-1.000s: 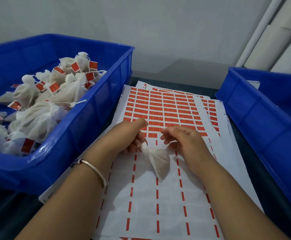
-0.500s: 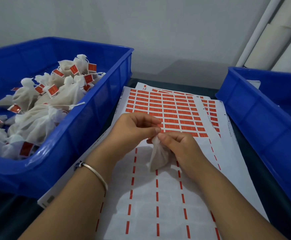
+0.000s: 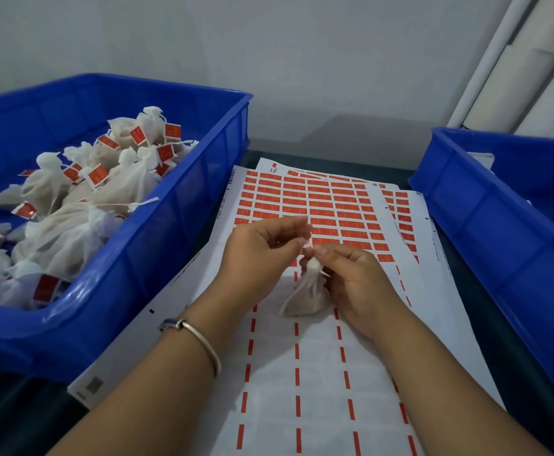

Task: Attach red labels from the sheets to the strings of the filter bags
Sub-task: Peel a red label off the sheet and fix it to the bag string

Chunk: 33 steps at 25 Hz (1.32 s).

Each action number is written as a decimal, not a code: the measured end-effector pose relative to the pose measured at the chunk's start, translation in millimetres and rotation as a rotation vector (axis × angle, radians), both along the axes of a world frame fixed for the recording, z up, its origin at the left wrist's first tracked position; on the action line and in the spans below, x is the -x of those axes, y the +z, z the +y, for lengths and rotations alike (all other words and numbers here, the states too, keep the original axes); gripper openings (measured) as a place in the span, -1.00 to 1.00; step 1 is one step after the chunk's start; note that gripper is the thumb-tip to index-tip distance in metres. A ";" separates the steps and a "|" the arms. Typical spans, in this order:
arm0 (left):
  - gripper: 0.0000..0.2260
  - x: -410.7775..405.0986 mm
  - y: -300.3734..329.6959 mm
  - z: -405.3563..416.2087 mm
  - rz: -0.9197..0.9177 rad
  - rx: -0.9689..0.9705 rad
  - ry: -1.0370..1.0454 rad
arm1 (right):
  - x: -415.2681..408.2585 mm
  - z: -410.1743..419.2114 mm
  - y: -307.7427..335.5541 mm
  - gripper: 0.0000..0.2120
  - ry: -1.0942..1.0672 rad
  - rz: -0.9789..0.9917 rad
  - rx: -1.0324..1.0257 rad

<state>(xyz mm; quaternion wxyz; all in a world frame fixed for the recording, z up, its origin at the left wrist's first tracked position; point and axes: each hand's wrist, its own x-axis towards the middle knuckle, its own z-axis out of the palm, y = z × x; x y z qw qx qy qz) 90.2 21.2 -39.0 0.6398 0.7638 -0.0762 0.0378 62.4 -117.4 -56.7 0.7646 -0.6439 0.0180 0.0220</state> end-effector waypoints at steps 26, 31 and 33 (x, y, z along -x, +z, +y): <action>-0.63 -8.7 -11.0 -8.1 -0.012 -1.211 -0.111 | -8.5 -5.1 -3.6 -0.89 -0.142 0.032 0.001; -0.63 -10.3 -13.5 -8.7 0.008 -1.182 -0.084 | -7.5 -4.6 -3.5 -0.88 -0.141 0.025 0.018; -0.64 -11.7 -15.5 -8.9 0.002 -1.161 -0.065 | -7.5 -4.6 -3.6 -0.87 -0.144 0.020 0.035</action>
